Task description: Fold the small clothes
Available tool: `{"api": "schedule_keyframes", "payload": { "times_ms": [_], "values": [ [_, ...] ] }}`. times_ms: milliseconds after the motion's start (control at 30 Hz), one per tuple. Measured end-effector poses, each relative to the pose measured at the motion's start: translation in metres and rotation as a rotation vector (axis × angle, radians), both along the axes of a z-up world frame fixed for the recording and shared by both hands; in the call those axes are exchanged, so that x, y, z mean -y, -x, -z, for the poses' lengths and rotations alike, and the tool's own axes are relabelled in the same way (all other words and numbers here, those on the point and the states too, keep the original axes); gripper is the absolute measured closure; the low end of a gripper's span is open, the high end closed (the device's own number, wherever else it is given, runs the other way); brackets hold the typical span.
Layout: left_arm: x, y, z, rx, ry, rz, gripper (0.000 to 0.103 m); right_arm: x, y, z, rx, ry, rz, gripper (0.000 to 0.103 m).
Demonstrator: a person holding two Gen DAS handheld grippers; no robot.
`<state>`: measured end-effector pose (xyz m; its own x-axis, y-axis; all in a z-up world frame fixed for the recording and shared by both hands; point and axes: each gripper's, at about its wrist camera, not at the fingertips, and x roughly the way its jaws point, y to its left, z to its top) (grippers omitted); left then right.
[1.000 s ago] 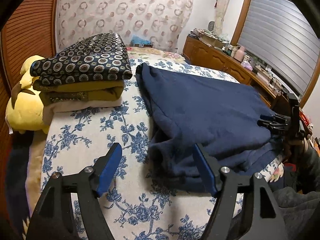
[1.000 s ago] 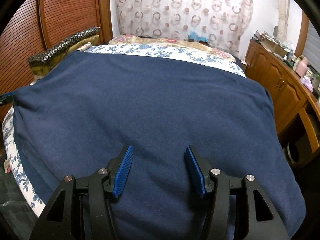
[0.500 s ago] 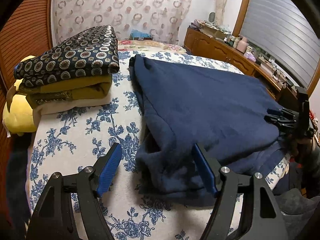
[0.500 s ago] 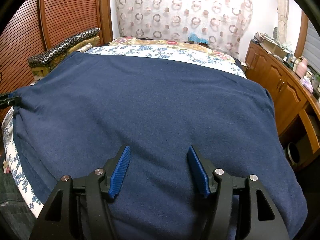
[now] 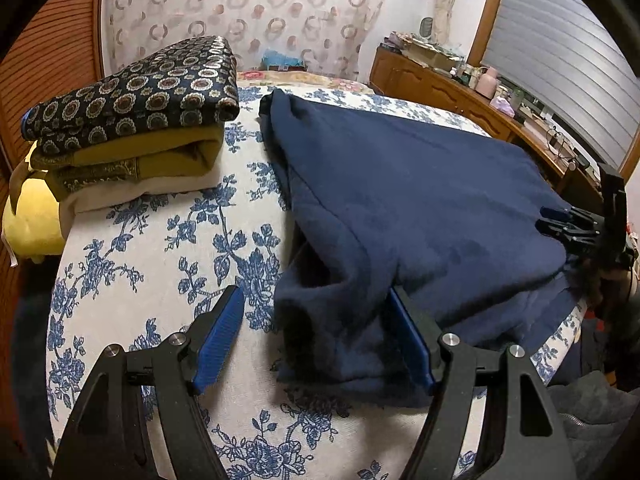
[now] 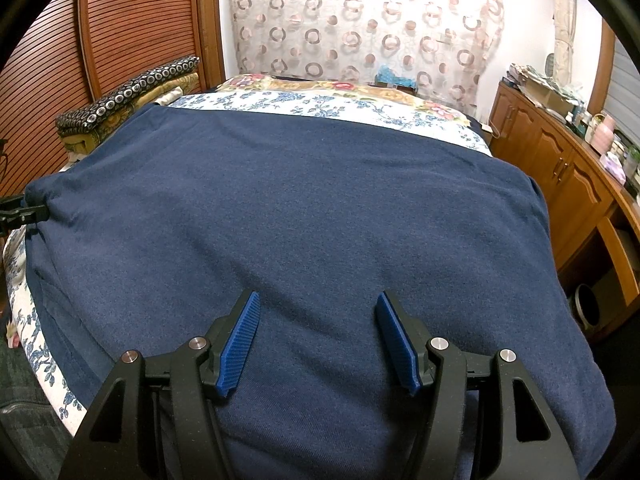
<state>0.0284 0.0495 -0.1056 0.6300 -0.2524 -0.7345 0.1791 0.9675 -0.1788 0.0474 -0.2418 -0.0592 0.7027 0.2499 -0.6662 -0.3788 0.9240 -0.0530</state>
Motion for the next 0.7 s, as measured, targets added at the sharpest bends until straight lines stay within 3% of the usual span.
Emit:
{"api": "schedule_keyframes", "payload": {
  "times_ms": [67,267,367,433,467,700],
  "values": [
    [0.000,0.002,0.001,0.003,0.000,0.003,0.030,0.001,0.000,0.000,0.000,0.000,0.000,0.040],
    [-0.001,0.006,0.003,0.013,0.032,0.039,0.045,0.001,0.000,0.000,0.000,-0.001,-0.001,0.040],
    [0.003,0.008,0.003,0.012,0.041,0.062,0.066,0.001,0.000,0.000,0.000,-0.001,-0.002,0.040],
    [0.004,0.007,0.003,0.008,0.060,0.077,0.089,0.001,0.000,0.000,0.000,-0.001,-0.002,0.040],
    [0.006,0.007,0.001,0.012,0.070,0.082,0.093,0.001,0.000,0.000,0.000,-0.001,-0.002,0.040],
    [0.025,-0.007,-0.036,0.126,0.065,0.119,0.095,0.002,0.000,0.000,0.000,0.000,-0.003,0.040]
  ]
}}
